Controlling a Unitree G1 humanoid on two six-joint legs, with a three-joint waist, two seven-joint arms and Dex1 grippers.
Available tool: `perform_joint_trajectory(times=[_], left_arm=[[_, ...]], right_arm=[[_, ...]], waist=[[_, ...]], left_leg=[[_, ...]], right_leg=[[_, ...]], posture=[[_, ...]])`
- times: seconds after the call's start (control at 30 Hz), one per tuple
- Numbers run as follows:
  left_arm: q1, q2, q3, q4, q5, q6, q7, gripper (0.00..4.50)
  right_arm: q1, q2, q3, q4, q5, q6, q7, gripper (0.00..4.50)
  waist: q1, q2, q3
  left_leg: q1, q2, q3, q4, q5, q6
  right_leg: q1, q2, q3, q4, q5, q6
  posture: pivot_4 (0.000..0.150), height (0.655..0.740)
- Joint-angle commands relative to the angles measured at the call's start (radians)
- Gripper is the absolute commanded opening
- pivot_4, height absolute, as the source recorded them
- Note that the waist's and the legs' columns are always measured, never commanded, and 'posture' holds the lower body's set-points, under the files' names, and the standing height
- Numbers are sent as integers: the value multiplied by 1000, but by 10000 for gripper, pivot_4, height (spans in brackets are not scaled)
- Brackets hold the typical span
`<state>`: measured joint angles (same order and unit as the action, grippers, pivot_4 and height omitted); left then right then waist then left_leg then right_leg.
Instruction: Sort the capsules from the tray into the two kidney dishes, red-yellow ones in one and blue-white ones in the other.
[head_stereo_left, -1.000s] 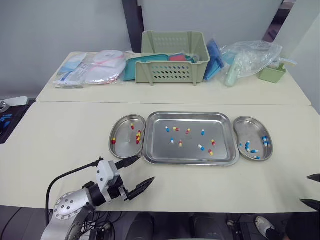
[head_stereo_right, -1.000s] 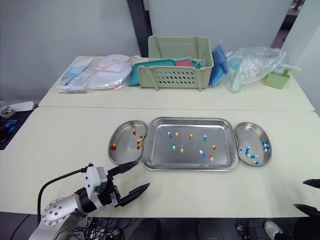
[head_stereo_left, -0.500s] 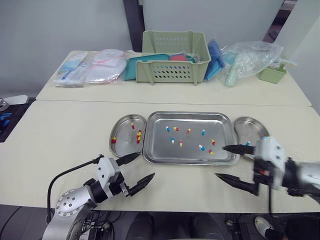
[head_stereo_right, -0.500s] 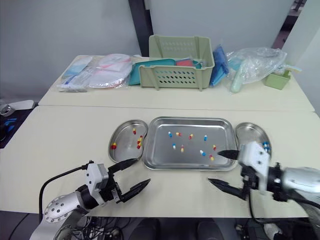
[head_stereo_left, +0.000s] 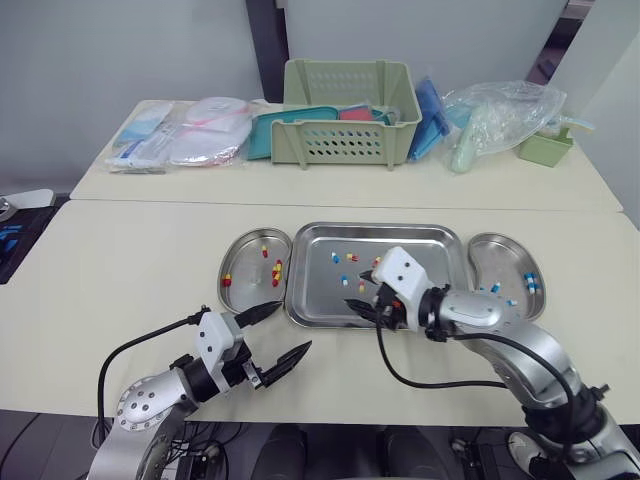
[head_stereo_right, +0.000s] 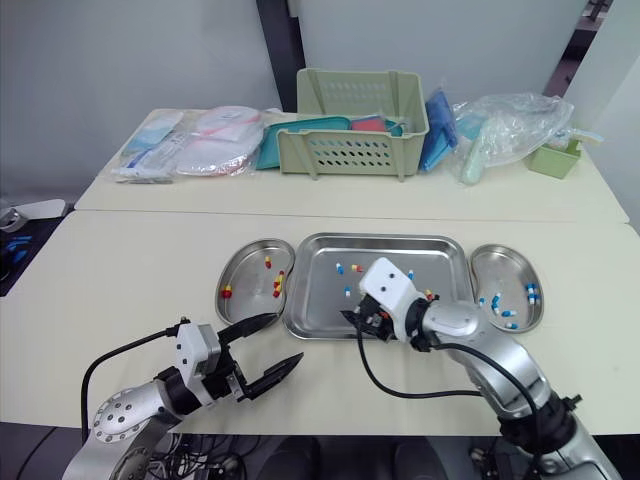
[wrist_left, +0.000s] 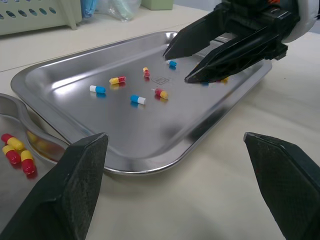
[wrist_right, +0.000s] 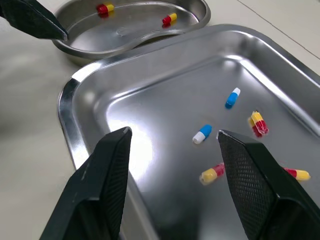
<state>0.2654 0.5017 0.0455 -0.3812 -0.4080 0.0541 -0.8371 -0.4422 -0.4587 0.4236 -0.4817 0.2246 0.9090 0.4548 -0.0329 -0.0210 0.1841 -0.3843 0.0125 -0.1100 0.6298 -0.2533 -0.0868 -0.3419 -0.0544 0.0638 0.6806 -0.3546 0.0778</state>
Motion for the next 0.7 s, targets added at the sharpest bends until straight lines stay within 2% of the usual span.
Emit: perform_joint_trajectory(times=[0.03,0.13,0.7], left_arm=[[-2,-2,-8,-35,3,-10,8,45000],[-5,-1,-8,-38,2,-7,10,45000],[-2,0,-17,-45,4,-4,28,45000]], right_arm=[[-65,60,12,47,-31,39,-33,29620],[-102,106,11,103,-49,63,-52,29620],[-157,161,63,308,-124,1,11,29620]], waist=[[0,0,0],[-2,0,0],[-12,0,0]], left_leg=[[0,0,0,0,0,0],[0,0,0,0,0,0],[-1,0,0,0,0,0]], right_leg=[[0,0,0,0,0,0],[-1,0,0,0,0,0],[-2,0,0,1,0,0]], posture=[[1500,7390],[1500,7390],[1500,7390]])
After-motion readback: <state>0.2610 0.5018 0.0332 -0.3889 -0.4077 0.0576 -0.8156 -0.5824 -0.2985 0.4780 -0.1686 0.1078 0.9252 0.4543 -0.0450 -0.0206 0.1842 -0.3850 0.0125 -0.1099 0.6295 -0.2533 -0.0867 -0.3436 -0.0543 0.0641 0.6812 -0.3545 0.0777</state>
